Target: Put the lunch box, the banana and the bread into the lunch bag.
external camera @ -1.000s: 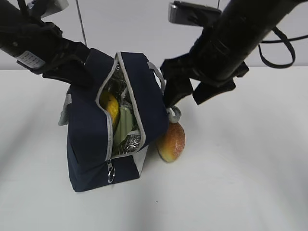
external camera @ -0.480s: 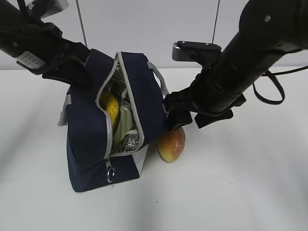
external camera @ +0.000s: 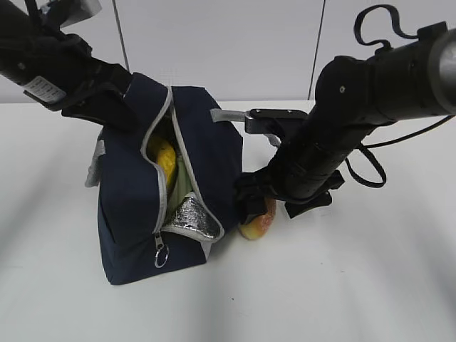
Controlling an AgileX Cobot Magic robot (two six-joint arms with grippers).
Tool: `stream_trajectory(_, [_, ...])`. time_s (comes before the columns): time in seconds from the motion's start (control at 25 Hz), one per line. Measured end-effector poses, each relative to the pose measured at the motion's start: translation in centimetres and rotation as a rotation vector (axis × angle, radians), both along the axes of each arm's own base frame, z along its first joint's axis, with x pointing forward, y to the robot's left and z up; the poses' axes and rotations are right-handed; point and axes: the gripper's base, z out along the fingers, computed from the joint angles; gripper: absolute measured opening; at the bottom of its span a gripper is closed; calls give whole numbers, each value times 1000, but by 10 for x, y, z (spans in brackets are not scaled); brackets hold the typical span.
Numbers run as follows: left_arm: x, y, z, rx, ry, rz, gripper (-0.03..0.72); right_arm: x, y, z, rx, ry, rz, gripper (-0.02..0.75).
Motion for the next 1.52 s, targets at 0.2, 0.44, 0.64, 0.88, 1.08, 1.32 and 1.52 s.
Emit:
stream_trajectory(0.2, [0,0,0,1,1,-1,-3,-4,-5,-6,-77,49,53,657])
stream_trajectory(0.44, [0,0,0,1,0,-1,-3,-12,-11,-7,-142,124,95,645])
stream_trajectory(0.64, [-1,0,0,3,4,-4,-3,-8,-2,-4,-41,81,77,643])
stream_trajectory(0.88, [-1,0,0,3,7,-5,-3,-1,8,0,77,3,57,642])
stream_trajectory(1.08, [-1,0,0,5,7,-6,-3,8,10,-3,85,-77,38,642])
stream_trajectory(1.32, [-1,0,0,5,8,-6,-3,25,17,-17,82,-80,35,642])
stream_trajectory(1.52, [-1,0,0,6,9,-7,-3,32,21,-19,81,-73,43,609])
